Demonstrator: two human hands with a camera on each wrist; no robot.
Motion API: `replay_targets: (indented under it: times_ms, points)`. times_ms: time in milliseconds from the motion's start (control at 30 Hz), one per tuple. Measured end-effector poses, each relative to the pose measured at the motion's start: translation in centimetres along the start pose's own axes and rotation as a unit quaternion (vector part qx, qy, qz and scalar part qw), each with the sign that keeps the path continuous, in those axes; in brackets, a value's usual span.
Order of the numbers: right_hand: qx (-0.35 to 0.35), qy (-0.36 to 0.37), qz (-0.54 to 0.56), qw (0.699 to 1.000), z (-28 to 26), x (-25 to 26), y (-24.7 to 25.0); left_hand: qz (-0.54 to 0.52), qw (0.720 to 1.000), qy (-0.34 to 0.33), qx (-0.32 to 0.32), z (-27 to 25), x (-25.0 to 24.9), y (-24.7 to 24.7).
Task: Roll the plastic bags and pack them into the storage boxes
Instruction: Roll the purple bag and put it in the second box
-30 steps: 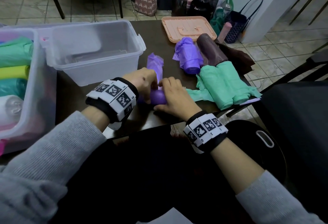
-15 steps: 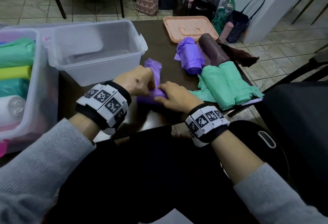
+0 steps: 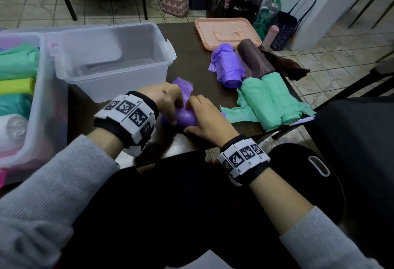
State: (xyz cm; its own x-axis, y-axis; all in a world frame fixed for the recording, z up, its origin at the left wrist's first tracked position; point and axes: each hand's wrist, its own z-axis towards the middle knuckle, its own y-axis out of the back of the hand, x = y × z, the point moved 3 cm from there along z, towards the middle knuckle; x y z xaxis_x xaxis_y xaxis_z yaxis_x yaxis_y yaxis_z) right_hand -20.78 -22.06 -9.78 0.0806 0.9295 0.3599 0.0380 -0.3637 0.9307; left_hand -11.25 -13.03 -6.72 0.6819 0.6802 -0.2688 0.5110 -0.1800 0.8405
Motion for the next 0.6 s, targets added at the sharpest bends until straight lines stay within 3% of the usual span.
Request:
replay_targets:
  times_ms: [67,267,600]
  points:
    - [-0.001,-0.004,0.027,1.0,-0.1,0.0,0.1,-0.017,1.0,-0.008,-0.002,-0.2,0.2,0.0]
    - [0.037,-0.019,0.061,0.997,1.0,-0.8,1.0,-0.036,0.993,0.001,-0.11,-1.2,0.8,-0.1]
    - [0.155,-0.051,0.025,0.986,1.9,-1.1,0.8,-0.112,0.987,-0.008,-0.113,-1.2,2.4,-0.5]
